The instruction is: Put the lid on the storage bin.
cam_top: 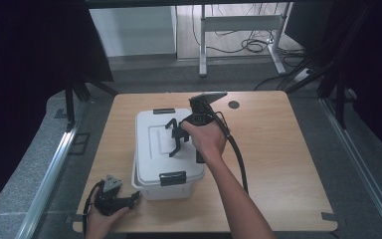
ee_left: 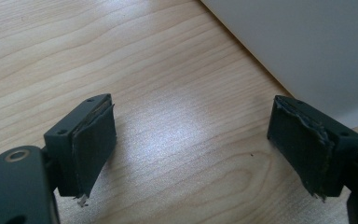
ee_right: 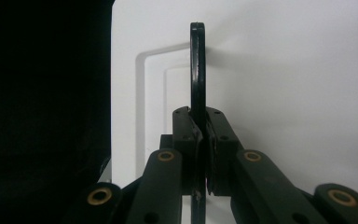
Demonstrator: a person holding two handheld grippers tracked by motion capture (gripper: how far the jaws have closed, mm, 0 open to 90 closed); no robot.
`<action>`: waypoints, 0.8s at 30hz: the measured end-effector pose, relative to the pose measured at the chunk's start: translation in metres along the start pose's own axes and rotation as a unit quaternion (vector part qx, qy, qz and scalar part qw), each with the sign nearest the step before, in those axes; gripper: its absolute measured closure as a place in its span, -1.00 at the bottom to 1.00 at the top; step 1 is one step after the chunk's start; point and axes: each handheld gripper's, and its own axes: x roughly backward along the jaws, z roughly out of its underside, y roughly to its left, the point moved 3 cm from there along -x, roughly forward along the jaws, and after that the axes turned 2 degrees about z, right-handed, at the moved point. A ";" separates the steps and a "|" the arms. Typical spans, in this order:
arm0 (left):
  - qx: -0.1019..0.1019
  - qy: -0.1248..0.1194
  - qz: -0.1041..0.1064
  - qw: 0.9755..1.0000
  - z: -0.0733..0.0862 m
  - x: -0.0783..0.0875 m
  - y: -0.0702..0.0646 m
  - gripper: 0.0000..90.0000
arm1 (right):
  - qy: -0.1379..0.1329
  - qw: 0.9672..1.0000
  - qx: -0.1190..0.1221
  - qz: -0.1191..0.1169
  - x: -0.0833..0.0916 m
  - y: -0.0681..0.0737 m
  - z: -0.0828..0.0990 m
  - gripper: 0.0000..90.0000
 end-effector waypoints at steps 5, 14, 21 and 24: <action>0.000 0.000 0.001 1.000 -0.001 -0.001 0.000 -0.67 | 0.001 1.000 -0.017 0.006 -0.006 0.001 0.002 0.88; -0.001 0.000 0.002 1.000 -0.001 -0.001 -0.001 -0.67 | 0.006 0.999 -0.038 0.012 -0.015 0.004 0.005 0.88; -0.002 0.000 0.002 1.000 -0.001 -0.001 -0.001 -0.67 | 0.008 0.999 -0.047 0.017 -0.025 0.003 0.006 0.87; -0.003 0.001 0.003 1.000 -0.001 -0.001 -0.001 -0.66 | 0.010 0.999 -0.049 0.020 -0.030 0.002 0.006 0.86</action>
